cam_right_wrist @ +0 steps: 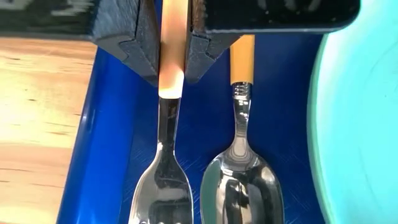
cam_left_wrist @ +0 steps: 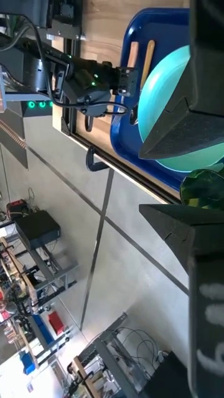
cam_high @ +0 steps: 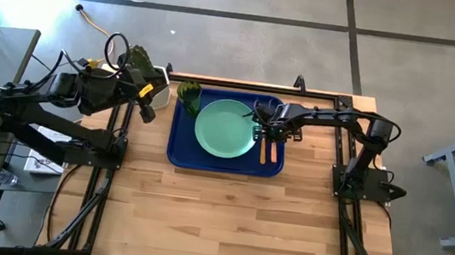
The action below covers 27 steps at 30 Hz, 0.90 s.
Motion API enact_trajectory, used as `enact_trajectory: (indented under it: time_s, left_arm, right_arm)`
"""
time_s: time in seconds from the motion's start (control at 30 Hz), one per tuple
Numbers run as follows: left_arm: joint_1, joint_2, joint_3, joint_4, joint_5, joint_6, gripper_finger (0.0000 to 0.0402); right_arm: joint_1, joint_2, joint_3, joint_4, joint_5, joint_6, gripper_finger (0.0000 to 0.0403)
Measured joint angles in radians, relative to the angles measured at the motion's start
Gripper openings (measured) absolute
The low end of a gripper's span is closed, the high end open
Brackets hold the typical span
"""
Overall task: Pick and place plate/cup/fork/spoon on tray
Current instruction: Put the light brown fork to the right of the yellow spoon on the blue tray
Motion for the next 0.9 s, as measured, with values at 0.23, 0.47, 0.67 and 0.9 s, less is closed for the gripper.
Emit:
enact_trajectory:
  time_s: [0.23,0.47,0.67,0.9]
  left_arm:
    - [0.000,0.000,0.000,0.000,0.000,0.000,0.0115]
    - [0.000,0.000,0.000,0.000,0.000,0.000,0.0115]
    - [0.000,0.000,0.000,0.000,0.000,0.000,0.0115]
    - [0.000,0.000,0.000,0.001,-0.002,0.000,0.0115]
  right_arm:
    - [0.000,0.000,0.000,0.001,0.024,0.014,0.0025]
    - [0.004,0.000,0.000,0.004,0.028,0.020,0.0025]
    - [0.008,0.012,0.000,0.005,0.025,0.020,0.0025]
    - [0.008,0.051,0.000,0.009,0.017,0.031,0.0025]
